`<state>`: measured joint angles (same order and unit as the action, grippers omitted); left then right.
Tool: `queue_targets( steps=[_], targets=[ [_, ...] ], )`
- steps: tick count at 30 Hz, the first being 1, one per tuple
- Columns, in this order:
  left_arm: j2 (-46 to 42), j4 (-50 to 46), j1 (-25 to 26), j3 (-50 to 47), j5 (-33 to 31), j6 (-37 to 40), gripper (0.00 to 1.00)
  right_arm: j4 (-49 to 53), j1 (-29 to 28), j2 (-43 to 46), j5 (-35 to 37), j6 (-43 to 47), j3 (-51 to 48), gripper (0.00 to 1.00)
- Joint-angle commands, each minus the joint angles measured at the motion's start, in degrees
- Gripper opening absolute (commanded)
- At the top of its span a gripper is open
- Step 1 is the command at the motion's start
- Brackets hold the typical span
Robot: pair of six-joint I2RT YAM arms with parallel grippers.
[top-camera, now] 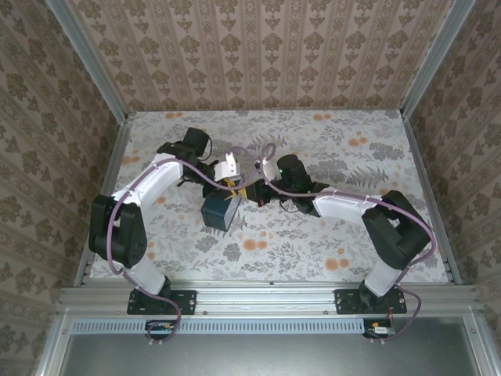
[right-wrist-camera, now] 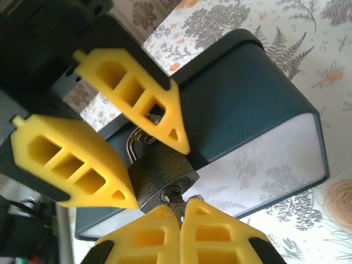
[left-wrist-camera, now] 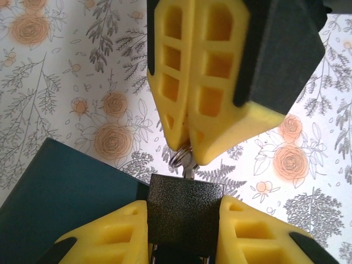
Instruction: Unlock a padlock with a key
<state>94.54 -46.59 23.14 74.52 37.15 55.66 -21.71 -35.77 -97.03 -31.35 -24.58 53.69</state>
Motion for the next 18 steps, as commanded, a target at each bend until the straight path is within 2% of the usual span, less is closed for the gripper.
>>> queue_targets(
  steps=[1,5,11,15,17,18],
  targets=[
    [-0.9,2.4,0.5,-2.6,-0.9,-1.6,0.3,-11.5,-0.1,-0.6,-4.8,-15.0,0.9,0.0],
    [-2.8,3.6,-0.4,-3.2,-0.8,-2.5,0.41,-8.0,0.6,-0.7,-4.0,-15.3,1.8,0.0],
    [-5.2,3.1,-1.5,-3.2,1.3,-2.7,0.47,-7.3,2.4,-0.3,-6.6,-17.4,2.4,0.0],
    [-7.1,4.7,-2.7,-4.1,1.4,-3.9,0.53,-2.2,2.6,0.0,-6.9,-13.5,3.4,0.0],
    [-8.8,6.9,-3.6,-5.1,2.2,-5.2,0.71,1.5,2.9,-0.2,-6.9,-11.1,4.3,0.0],
    [-9.6,7.8,-4.1,-5.3,2.9,-5.7,0.73,2.2,3.0,-0.3,-7.0,-10.5,4.5,0.01]
  ],
)
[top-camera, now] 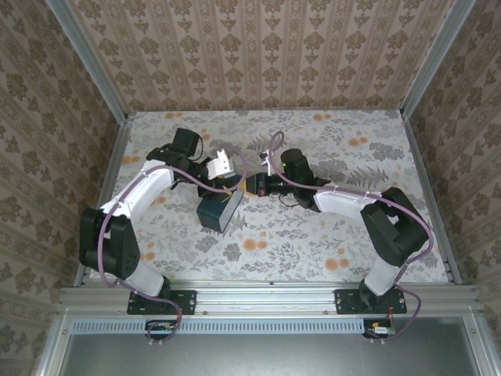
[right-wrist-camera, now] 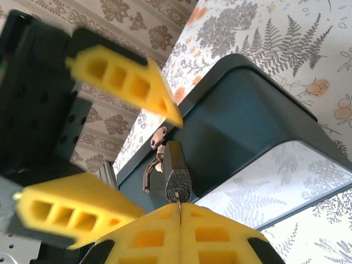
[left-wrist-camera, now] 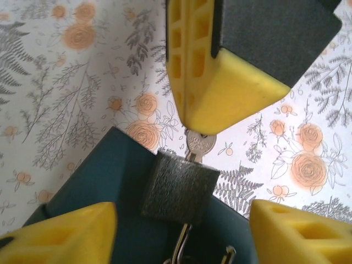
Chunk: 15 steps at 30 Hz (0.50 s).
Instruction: Unlock a padlock with a key
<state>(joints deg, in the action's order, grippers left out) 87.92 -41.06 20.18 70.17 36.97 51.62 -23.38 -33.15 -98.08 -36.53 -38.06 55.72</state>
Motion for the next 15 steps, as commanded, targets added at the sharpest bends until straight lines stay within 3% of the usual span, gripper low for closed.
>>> queue_targets(
  steps=[1,6,12,15],
  targets=[
    [-3.8,2.9,-1.8,-1.3,4.1,-2.2,0.72,5.0,0.6,0.8,-2.0,3.9,2.7,0.06],
    [-6.6,10.1,-5.4,-3.4,4.0,-11.7,0.72,8.4,1.7,1.4,-1.6,6.8,4.1,0.27],
    [-6.0,13.3,-6.6,-5.3,-12.2,-32.8,0.66,10.5,0.9,-0.7,-2.0,10.5,8.4,0.37],
    [-8.1,11.5,-6.6,-8.0,-14.5,-40.8,0.64,11.6,-0.3,-1.8,-1.7,14.4,10.1,0.41]
  ],
)
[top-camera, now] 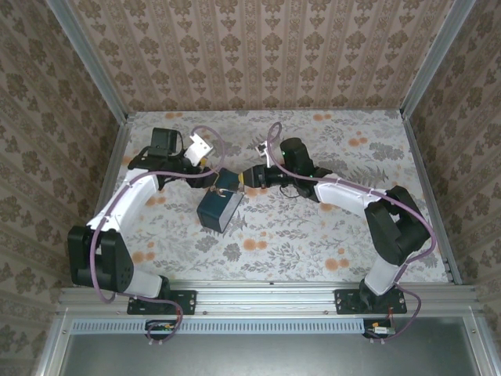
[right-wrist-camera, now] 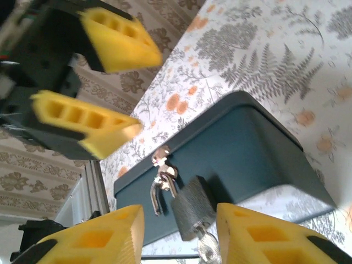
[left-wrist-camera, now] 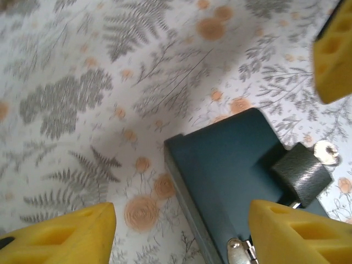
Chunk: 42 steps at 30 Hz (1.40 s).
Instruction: Unlock a padlock with a key
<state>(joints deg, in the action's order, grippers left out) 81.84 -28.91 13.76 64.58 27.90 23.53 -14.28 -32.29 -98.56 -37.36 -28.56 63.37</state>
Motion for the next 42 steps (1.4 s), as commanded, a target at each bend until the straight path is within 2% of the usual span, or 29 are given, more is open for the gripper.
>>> queue_targets(
  steps=[1,3,6,13,19,31,42],
  targets=[
    [-3.3,-0.7,-0.2,-3.9,-4.9,-15.1,0.64,4.3,-1.4,-1.8,-0.3,7.1,3.6,0.42],
    [-5.8,-1.5,-0.2,-6.2,-4.0,-19.5,0.64,10.0,-1.7,-3.7,-0.7,11.3,7.1,0.44],
    [-8.3,-4.4,-0.6,-8.6,-5.9,-23.2,0.63,16.9,-1.7,-6.3,-1.3,15.6,11.2,0.44],
    [-12.6,-5.9,-0.6,-12.9,-5.3,-24.6,0.61,24.5,-2.1,-6.7,0.0,22.3,13.0,0.45],
    [-13.0,-5.1,-0.4,-15.1,-3.2,-24.7,0.57,23.4,-3.5,-6.0,-1.0,22.1,11.8,0.43],
    [-11.4,-3.6,0.1,-15.8,-0.9,-24.2,0.46,15.9,-4.2,-5.3,-5.1,13.6,11.5,0.36],
    [-11.2,-3.0,0.1,-16.1,-0.7,-23.7,0.44,16.5,-4.5,-7.1,-4.2,14.9,12.8,0.34]
  ],
)
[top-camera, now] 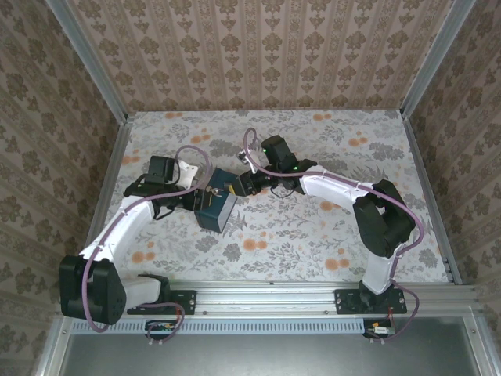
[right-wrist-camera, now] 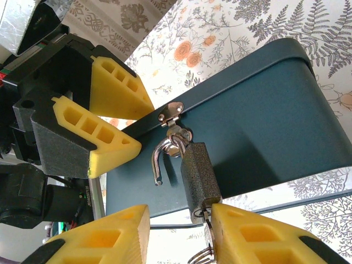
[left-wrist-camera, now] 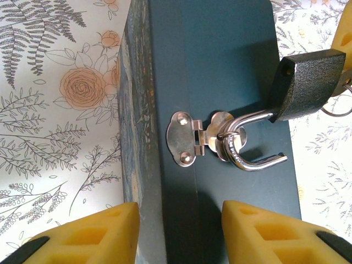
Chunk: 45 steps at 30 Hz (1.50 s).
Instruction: Unlock a padlock with a key
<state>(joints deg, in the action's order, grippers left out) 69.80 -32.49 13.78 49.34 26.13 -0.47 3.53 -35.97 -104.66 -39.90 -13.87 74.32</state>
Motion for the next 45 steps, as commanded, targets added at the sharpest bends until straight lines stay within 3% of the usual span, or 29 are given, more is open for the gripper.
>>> queue_targets(
  steps=[1,20,26,33,37,40,45],
  targets=[
    [0.9,0.6,0.1,-0.8,1.0,0.5,0.44,-1.2,-1.1,-1.2,-1.7,0.6,2.2,0.34],
    [1.7,1.7,0.6,-1.2,2.9,1.9,0.37,-4.7,-4.1,-3.2,2.6,7.7,2.5,0.35],
    [1.7,2.5,0.9,-1.9,2.9,2.8,0.34,-3.1,-6.2,-2.8,7.7,15.8,2.8,0.37],
    [2.4,2.3,0.5,-1.7,2.2,2.2,0.32,-10.3,-6.2,-2.3,-0.6,19.6,-0.6,0.24],
    [2.4,2.6,0.3,-1.9,1.7,1.7,0.32,-18.8,-6.5,0.4,-3.4,18.6,-5.7,0.25],
    [2.6,3.0,0.2,-1.6,1.8,1.6,0.32,-19.1,-6.6,1.2,-3.8,19.8,-6.9,0.29],
    [3.5,3.4,0.2,-1.1,1.4,1.3,0.32,-19.3,-8.1,3.0,1.0,24.4,-9.8,0.3]
  ],
)
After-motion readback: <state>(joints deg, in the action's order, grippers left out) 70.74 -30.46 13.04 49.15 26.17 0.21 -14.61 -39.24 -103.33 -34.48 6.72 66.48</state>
